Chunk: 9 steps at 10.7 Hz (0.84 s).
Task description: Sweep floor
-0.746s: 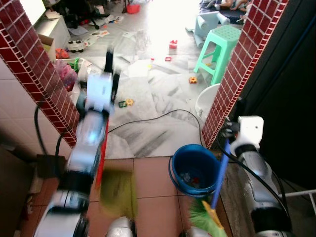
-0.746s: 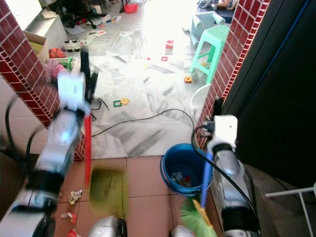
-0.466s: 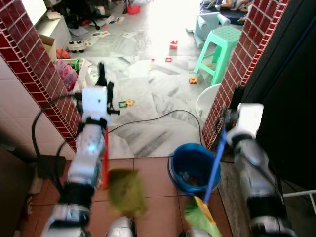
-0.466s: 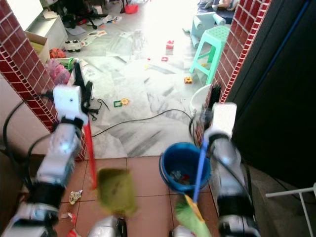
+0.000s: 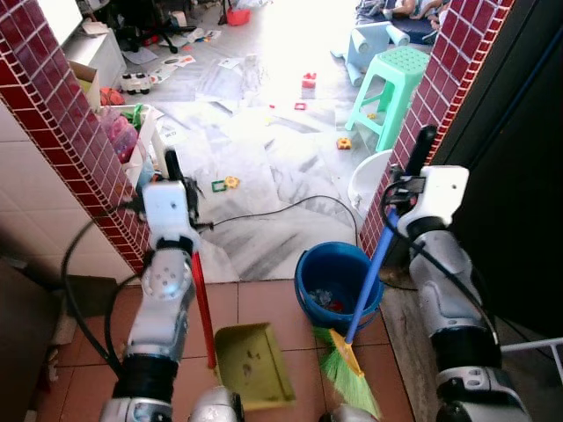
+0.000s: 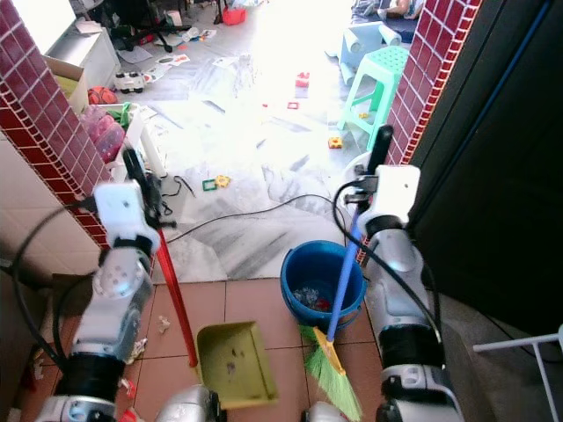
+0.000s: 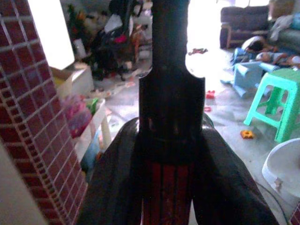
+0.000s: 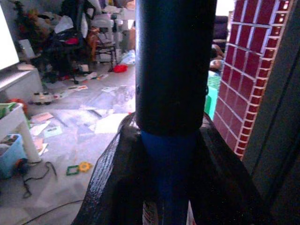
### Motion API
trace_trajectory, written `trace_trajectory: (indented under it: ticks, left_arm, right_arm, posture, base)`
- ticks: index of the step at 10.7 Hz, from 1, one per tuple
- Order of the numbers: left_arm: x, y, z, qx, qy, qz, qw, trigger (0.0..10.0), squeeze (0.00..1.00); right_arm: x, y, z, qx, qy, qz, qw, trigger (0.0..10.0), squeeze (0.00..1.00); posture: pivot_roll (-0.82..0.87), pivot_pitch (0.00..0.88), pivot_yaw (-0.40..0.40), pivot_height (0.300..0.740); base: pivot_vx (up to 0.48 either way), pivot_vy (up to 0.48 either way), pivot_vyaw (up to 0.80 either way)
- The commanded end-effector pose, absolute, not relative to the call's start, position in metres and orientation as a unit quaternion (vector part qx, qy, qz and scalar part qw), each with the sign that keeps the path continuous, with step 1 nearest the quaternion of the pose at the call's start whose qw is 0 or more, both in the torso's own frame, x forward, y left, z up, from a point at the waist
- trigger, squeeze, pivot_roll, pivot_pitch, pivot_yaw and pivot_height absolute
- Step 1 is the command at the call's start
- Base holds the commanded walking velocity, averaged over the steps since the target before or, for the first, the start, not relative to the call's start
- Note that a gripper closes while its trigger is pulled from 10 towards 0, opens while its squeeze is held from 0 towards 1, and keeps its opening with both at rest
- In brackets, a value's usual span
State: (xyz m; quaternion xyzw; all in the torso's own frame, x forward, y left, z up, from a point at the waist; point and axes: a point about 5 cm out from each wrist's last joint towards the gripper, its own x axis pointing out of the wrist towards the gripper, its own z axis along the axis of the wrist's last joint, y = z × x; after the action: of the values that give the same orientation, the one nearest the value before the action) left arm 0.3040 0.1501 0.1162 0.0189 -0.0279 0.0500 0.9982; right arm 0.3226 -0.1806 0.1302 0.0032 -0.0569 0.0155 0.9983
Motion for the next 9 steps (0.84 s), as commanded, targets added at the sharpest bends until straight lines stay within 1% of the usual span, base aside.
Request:
trace_trajectory:
  ticks: [1, 3, 5, 6, 9]
  left_arm:
    - [0.302, 0.153, 0.124, 0.013, -0.033, 0.064, 0.997, 10.0, 0.0]
    - [0.293, 0.152, 0.124, 0.023, -0.032, 0.055, 0.998, 10.0, 0.0]
    - [0.287, 0.149, 0.123, 0.023, -0.022, 0.029, 0.999, 10.0, 0.0]
    - [0.287, 0.145, 0.125, 0.027, -0.025, 0.009, 0.999, 10.0, 0.0]
    - [0.287, 0.138, 0.132, 0.012, -0.027, 0.009, 1.0, 10.0, 0.0]
  right_arm:
    - [0.316, -0.171, 0.129, 0.013, -0.062, 0.033, 0.997, 10.0, 0.0]
    - [0.297, -0.158, 0.11, 0.024, -0.034, 0.045, 0.998, 10.0, 0.0]
    - [0.291, -0.158, 0.104, 0.039, -0.02, 0.032, 0.999, 10.0, 0.0]
    - [0.291, -0.161, 0.104, 0.042, -0.017, 0.022, 0.999, 10.0, 0.0]
    - [0.289, -0.158, 0.103, 0.042, -0.012, 0.023, 0.999, 10.0, 0.0]
  posture:
    - [-0.06, 0.0, 0.008, 0.74]
    - [-0.06, 0.0, 0.006, 0.74]
    - [-0.05, 0.009, 0.024, 0.74]
    - [-0.05, 0.014, 0.027, 0.74]
    - [-0.04, 0.025, 0.022, 0.74]
  base:
    - [0.0, 0.0, 0.0]
    - [0.0, 0.0, 0.0]
    - [0.0, 0.0, 0.0]
    - [0.0, 0.409, 0.0]
    - [0.0, 0.48, 0.0]
